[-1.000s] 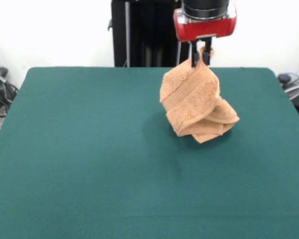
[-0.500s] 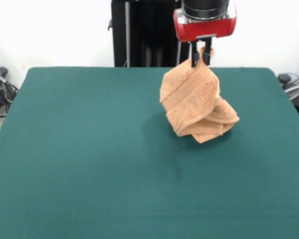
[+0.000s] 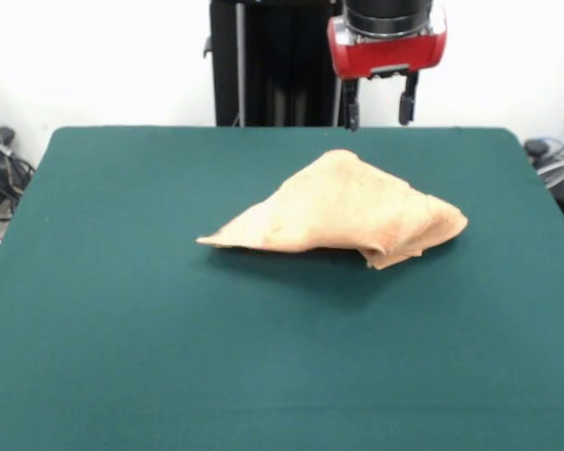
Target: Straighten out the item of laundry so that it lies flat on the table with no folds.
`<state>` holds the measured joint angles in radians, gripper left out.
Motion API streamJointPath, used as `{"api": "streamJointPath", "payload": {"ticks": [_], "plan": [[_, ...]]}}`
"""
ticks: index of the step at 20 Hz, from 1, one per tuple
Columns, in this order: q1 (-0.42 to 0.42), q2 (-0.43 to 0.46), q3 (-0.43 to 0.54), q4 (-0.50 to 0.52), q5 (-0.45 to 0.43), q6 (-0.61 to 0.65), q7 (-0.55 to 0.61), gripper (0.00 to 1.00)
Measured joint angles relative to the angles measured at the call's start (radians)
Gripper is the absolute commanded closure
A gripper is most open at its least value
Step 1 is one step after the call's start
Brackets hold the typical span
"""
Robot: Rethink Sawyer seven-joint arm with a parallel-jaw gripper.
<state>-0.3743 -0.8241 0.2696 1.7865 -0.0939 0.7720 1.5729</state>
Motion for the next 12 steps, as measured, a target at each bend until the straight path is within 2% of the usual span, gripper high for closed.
{"api": "streamJointPath", "payload": {"ticks": [9,12], "plan": [[0.0,-0.024,0.0,0.012,0.0,-0.01,0.0,0.0],[0.002,-0.061,-0.002,0.051,0.0,-0.05,0.0,0.0]]}}
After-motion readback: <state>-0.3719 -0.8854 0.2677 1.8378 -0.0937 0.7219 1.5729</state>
